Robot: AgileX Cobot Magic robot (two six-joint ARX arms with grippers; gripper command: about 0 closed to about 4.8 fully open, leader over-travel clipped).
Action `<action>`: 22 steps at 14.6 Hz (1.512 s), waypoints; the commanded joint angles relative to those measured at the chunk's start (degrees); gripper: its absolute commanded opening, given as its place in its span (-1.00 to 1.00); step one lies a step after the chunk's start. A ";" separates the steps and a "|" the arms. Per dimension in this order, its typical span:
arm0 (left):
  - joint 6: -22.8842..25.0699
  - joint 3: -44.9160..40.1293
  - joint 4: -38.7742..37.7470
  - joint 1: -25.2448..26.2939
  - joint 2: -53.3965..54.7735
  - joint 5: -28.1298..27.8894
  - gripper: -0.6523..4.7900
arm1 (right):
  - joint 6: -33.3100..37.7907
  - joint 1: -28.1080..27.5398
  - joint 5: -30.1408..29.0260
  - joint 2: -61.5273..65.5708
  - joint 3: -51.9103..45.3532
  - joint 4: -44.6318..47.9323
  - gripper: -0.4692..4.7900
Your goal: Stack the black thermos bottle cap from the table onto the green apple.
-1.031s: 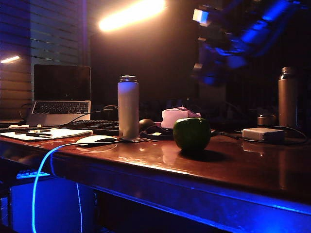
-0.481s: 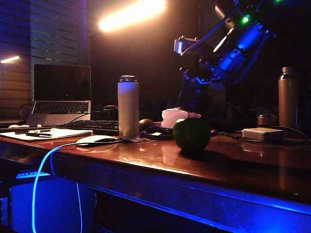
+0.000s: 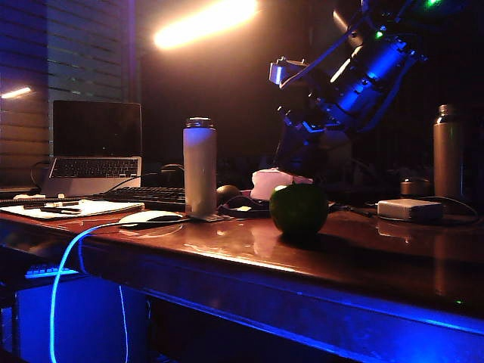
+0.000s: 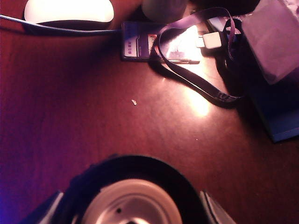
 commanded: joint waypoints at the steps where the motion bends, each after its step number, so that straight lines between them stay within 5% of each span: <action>1: 0.02 0.33 0.74 0.02 -0.17 0.37 -0.77 | 0.20 0.09 -0.59 1.40 0.33 1.33 0.54; 5: 0.02 0.33 0.72 0.02 -0.17 0.39 -0.77 | 0.13 0.24 0.57 2.99 0.35 1.03 0.55; 7: 0.02 0.33 0.72 0.02 -0.17 0.37 -0.77 | -0.50 0.24 -0.13 2.95 0.35 1.09 1.00; 18: 0.02 0.33 1.03 0.02 -0.17 0.37 -0.77 | 0.04 0.31 -0.81 -3.34 3.10 1.60 1.00; 19: 0.00 0.35 1.22 0.02 -0.26 0.37 -0.77 | 0.02 0.31 1.18 -6.19 3.23 1.75 0.19; 20: -0.02 0.37 1.20 0.02 -0.28 0.39 -0.77 | -0.02 0.31 2.45 -9.38 3.23 1.84 -0.86; 22: -2.82 0.37 1.31 0.02 -1.16 0.35 -0.77 | 0.00 0.28 6.34 -16.79 3.21 0.92 -0.83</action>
